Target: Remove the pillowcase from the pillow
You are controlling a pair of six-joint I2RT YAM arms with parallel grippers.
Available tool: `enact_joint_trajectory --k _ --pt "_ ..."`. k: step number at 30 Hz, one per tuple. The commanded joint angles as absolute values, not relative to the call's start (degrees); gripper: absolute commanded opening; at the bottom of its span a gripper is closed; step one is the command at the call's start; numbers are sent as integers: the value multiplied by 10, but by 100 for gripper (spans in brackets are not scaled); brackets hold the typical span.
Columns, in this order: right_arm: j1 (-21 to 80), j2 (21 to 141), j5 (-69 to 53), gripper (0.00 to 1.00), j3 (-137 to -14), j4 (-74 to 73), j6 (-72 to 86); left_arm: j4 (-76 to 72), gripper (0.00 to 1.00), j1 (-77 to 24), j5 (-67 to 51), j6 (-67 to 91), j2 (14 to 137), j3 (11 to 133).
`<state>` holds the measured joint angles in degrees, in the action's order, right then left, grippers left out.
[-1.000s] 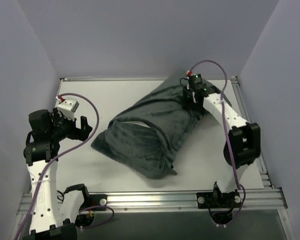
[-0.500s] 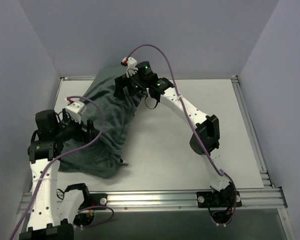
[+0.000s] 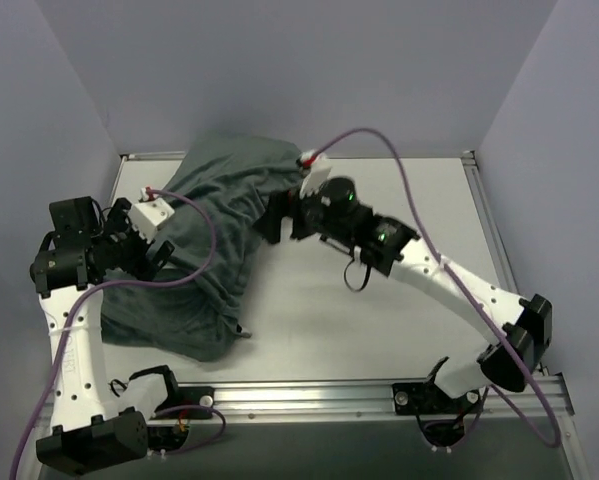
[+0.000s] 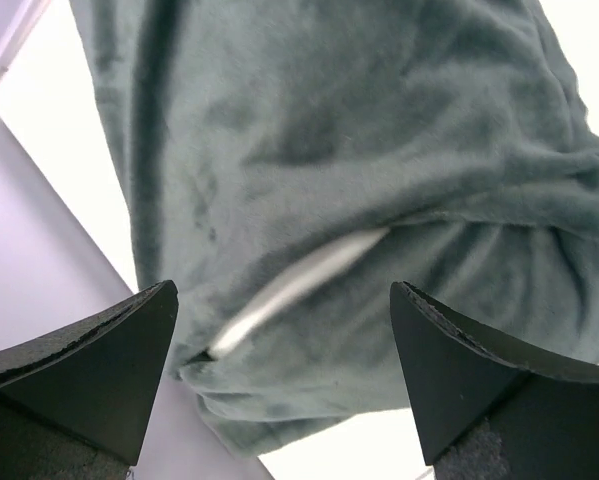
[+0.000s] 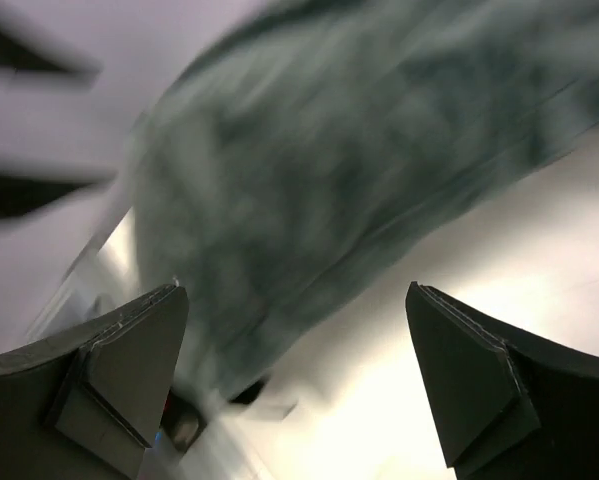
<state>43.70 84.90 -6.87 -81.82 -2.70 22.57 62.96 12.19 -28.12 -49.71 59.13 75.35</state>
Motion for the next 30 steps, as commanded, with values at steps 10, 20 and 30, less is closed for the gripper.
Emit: enact_joint_trajectory --k 10,20,30 --pt "708 874 -61 98 -614 127 420 654 96 133 -304 -489 585 747" --pt "661 978 -71 55 -629 178 437 675 96 134 -304 -490 585 747" --pt "473 826 -74 0 -518 89 409 699 99 92 -300 -456 599 755"
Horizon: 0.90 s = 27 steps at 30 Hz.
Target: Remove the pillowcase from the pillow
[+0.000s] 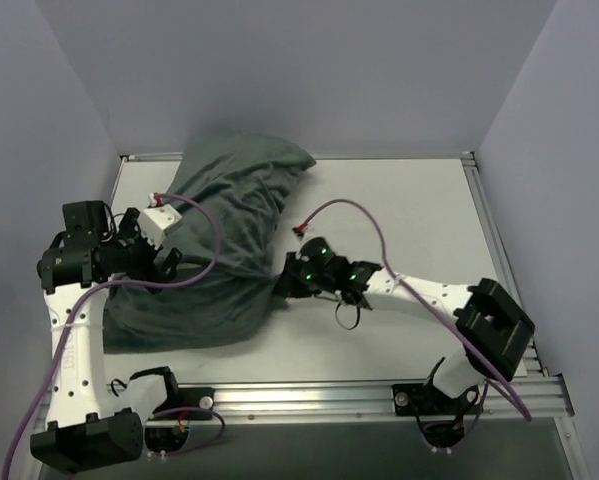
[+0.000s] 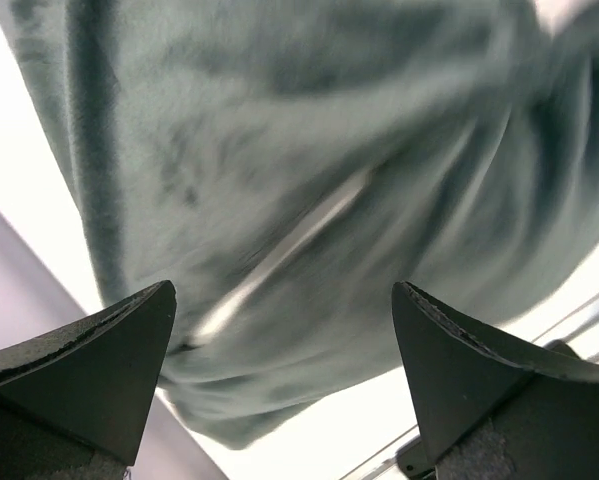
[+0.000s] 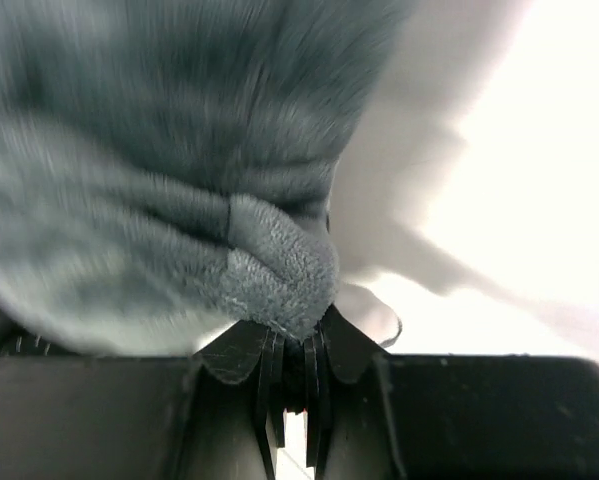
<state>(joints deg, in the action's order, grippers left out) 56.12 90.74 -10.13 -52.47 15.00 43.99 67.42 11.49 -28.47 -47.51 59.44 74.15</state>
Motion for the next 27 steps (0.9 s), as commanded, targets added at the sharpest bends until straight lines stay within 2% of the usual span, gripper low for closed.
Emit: enact_joint_trajectory --k 1,3,6,8,14,16,20,25,26,27 --pt "440 797 -76 0 -521 61 387 705 99 61 -300 -443 602 765" --pt "330 777 -101 0 -535 3 312 694 100 20 -278 -416 603 772" --pt "240 780 -115 0 -604 -60 206 652 100 -77 -241 -352 609 789" --pt "224 816 -116 0 -677 -83 165 626 100 -148 -222 -306 630 807" --pt "188 911 -148 0 -783 -127 129 598 99 -222 -200 -248 731 867" --pt "187 918 -164 0 -779 -119 143 588 94 -250 -162 -235 766 899" --pt "188 919 -207 0 -746 -77 172 556 94 -281 -139 -187 830 945" --pt "174 942 -186 1 -757 -84 174 502 94 -348 -106 -192 878 929" --pt "166 945 -183 20 -763 -97 174 495 94 -358 -99 -192 882 926" --pt "164 946 -177 33 -771 -107 172 483 94 -365 -107 -192 883 925"
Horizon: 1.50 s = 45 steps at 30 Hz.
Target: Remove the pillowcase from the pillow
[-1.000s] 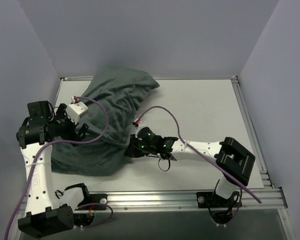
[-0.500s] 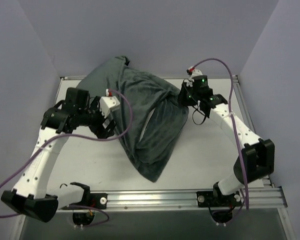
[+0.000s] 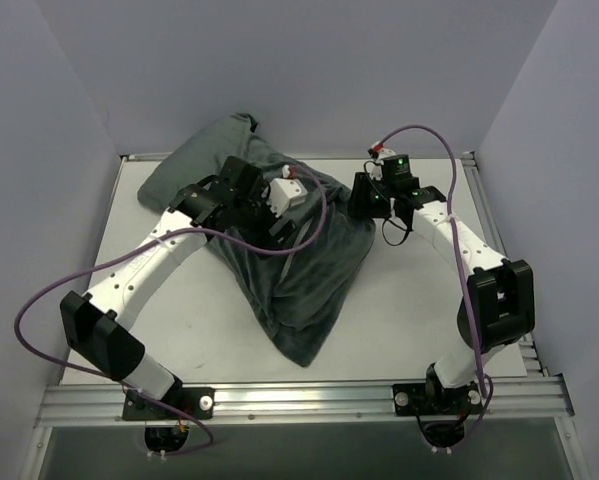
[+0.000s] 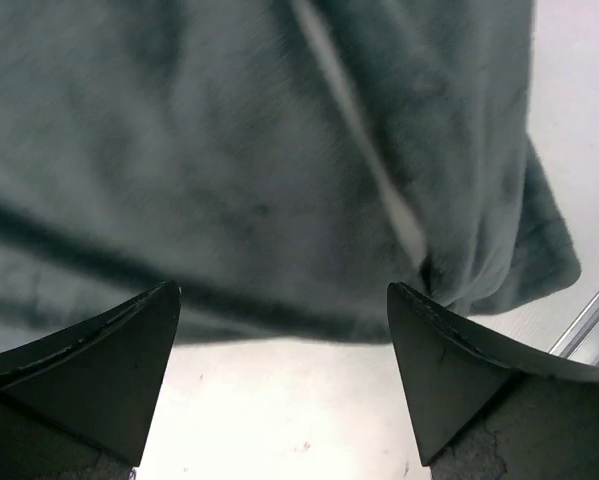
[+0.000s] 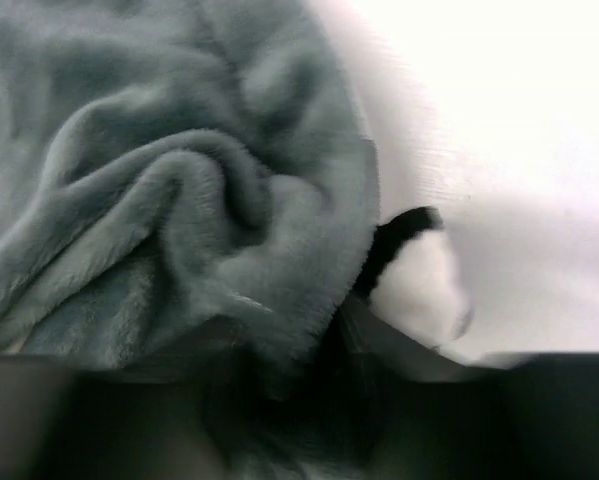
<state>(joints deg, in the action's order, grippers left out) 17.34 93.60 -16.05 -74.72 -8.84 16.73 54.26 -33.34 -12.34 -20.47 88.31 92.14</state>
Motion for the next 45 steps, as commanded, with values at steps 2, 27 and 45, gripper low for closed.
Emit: enact_joint_trajectory --k 2,27,45 --pt "161 948 -128 60 -799 -148 172 476 94 -372 -139 -179 896 935" --pt "391 799 104 70 -698 -99 446 356 2 -344 -91 -103 940 901" --pt "410 782 188 0 -634 -191 446 331 2 -234 -60 -90 929 877"
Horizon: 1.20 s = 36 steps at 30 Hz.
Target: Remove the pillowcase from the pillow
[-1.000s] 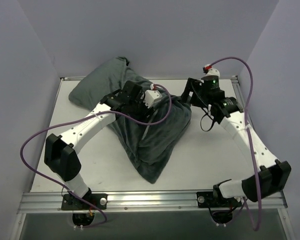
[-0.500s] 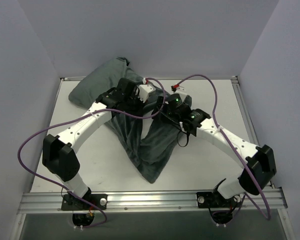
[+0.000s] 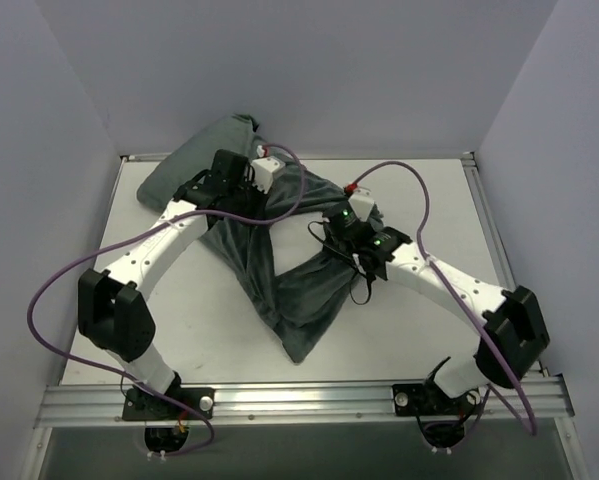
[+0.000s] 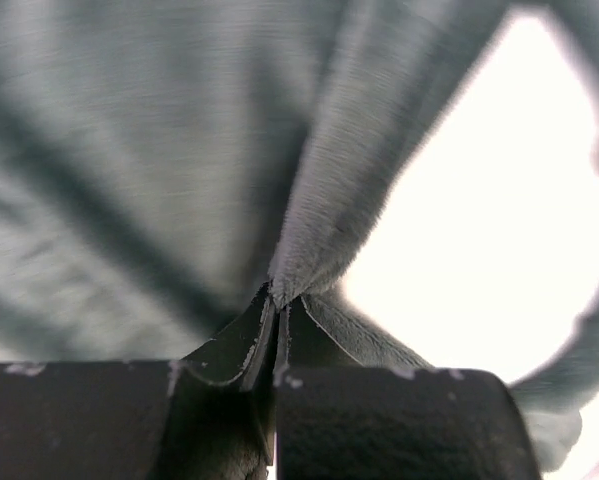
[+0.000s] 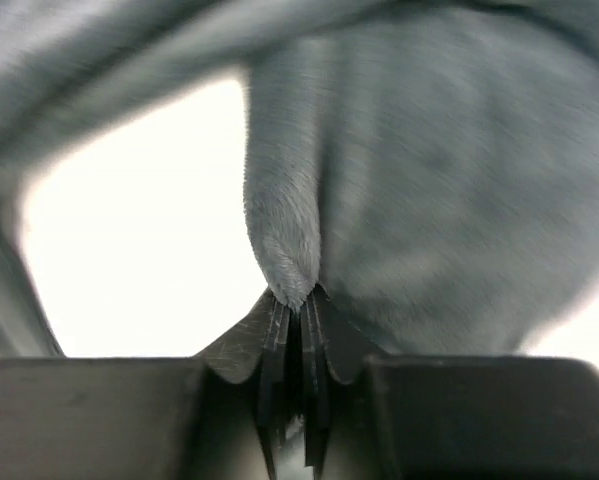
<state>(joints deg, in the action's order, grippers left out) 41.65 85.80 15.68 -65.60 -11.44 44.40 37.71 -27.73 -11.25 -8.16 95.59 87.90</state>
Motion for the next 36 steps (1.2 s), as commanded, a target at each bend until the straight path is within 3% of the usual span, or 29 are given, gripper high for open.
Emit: enact_joint_trajectory --k 1,9,12,15,17,18,19,21,23,29,36 --pt "405 766 185 0 -625 -202 444 329 2 -224 -54 -94 928 875" --pt "245 618 86 0 -426 -209 426 325 2 -138 -7 -129 903 874" --pt "191 617 73 0 -360 -168 400 317 2 -95 -5 -151 890 868" --pt "193 662 16 0 -345 -84 410 319 2 -90 5 -172 875 851" --pt "241 685 11 0 -358 -60 417 351 2 -96 -58 -188 870 852" --pt "261 703 18 0 -380 -41 417 372 7 -106 -89 -215 868 860" --pt "294 710 16 0 -391 -31 412 393 41 -122 -120 -232 866 865" --pt "308 731 -23 0 -409 16 417 434 75 -202 -110 -281 851 869" --pt "314 743 -61 0 -410 57 434 453 94 -259 -114 -307 835 871" --pt "338 798 -103 0 -424 144 458 479 94 -374 -231 -277 808 955" --pt "320 767 -106 0 -412 138 489 443 94 -484 -95 -288 914 899"
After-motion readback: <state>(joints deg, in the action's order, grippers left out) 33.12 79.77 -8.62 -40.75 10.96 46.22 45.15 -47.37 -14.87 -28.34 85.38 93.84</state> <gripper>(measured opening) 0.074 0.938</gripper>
